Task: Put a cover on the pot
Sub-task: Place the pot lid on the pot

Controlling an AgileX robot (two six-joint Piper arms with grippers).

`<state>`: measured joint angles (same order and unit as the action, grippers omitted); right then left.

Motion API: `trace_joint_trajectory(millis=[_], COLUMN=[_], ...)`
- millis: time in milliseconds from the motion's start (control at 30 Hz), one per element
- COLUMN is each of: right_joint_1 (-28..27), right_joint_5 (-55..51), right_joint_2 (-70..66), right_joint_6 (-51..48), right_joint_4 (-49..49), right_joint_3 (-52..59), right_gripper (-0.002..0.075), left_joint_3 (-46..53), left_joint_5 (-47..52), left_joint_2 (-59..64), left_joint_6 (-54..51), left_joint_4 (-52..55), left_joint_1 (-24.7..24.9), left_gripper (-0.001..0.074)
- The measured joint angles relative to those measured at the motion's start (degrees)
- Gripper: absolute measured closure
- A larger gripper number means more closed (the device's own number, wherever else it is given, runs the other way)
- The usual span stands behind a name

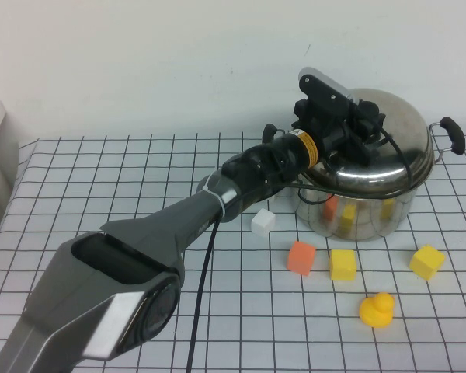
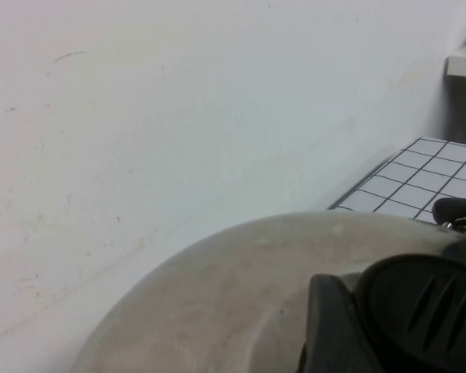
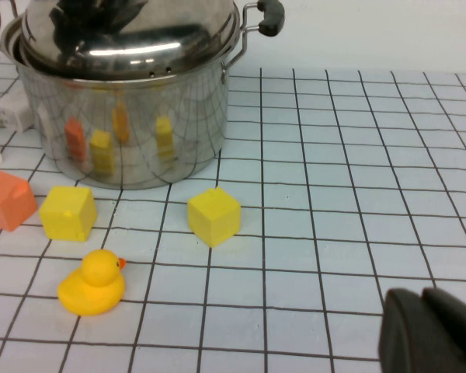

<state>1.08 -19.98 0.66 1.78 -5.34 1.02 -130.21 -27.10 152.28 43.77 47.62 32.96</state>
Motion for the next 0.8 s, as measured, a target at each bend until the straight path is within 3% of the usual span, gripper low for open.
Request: trace_joint_trajectory(millis=[600,800], right_joint_1=[0.0,0.0], right_joint_5=[0.0,0.0], right_joint_2=[0.0,0.0], right_joint_6=[0.0,0.0], right_joint_4=[0.0,0.0], right_joint_3=[0.0,0.0], right_gripper=[0.0717,0.0717], left_joint_3=[-0.3,-0.5], left_joint_5=[3.8,6.2], left_joint_2=[-0.1,-1.1], left_joint_6=[5.9,11.6], left_joint_4=[0.6,7.3], left_joint_1=[0.1,0.1], left_gripper=[0.0404,0.0404])
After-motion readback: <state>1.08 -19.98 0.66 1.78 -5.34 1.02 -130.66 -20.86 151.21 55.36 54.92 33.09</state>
